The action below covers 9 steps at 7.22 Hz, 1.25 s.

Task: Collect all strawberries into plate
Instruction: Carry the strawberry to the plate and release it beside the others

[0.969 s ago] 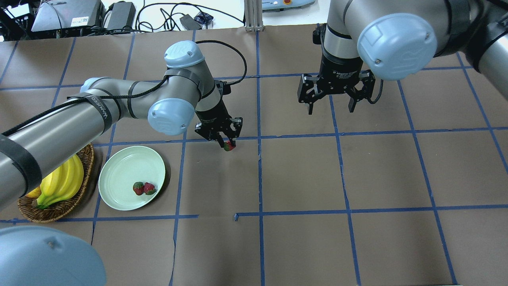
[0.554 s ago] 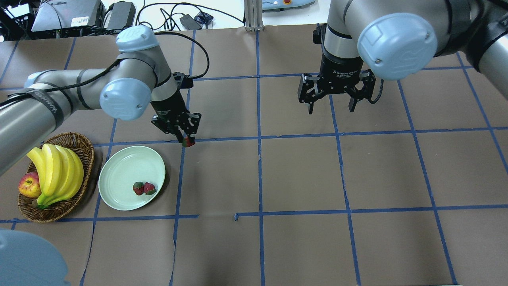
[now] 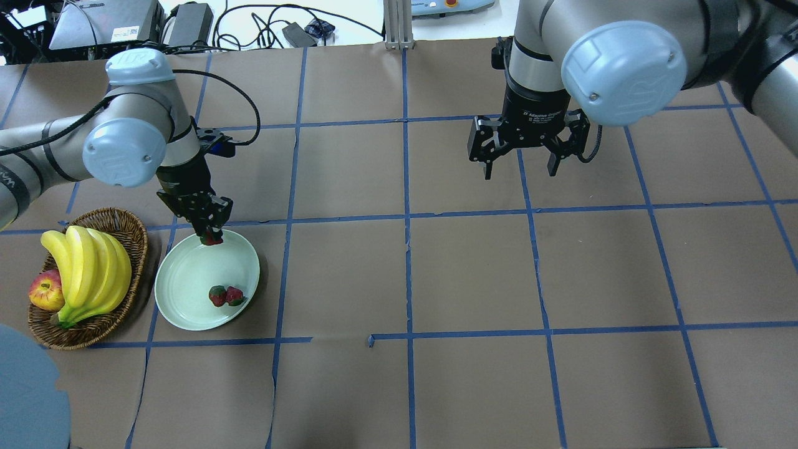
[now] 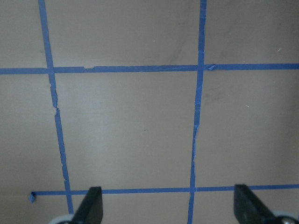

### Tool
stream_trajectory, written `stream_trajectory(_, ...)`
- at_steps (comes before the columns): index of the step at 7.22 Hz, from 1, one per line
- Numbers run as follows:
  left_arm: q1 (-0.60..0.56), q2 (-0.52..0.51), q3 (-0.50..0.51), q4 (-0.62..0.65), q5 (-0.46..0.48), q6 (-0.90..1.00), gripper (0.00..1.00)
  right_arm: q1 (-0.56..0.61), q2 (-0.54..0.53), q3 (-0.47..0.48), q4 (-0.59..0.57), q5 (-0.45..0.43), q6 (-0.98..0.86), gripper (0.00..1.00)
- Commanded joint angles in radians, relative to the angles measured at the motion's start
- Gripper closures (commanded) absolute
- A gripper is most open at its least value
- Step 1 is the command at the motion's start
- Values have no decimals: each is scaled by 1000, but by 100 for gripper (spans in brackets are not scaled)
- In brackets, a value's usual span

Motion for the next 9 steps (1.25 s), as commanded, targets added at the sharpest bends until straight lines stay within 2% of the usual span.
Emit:
stream_trajectory(1, 23, -10, -19, -1, 52, 48, 100, -2, -1, 0, 0, 0, 1, 0)
stream_trajectory(2, 23, -7, -38, 0, 42, 22, 3, 0, -1, 0, 0, 1, 0, 0)
stream_trajectory(5, 11, 16, -44, 2, 35, 4, 0, 0, 1, 0, 0, 3, 1, 0)
stream_trajectory(7, -32, 57, 6, 13, -45, -125, 0, -2, 1, -3, 2, 1, 1, 0)
stream_trajectory(9, -115, 100, 78, 14, -64, -296, 0, -3, -4, -14, 3, 0, 1, 0)
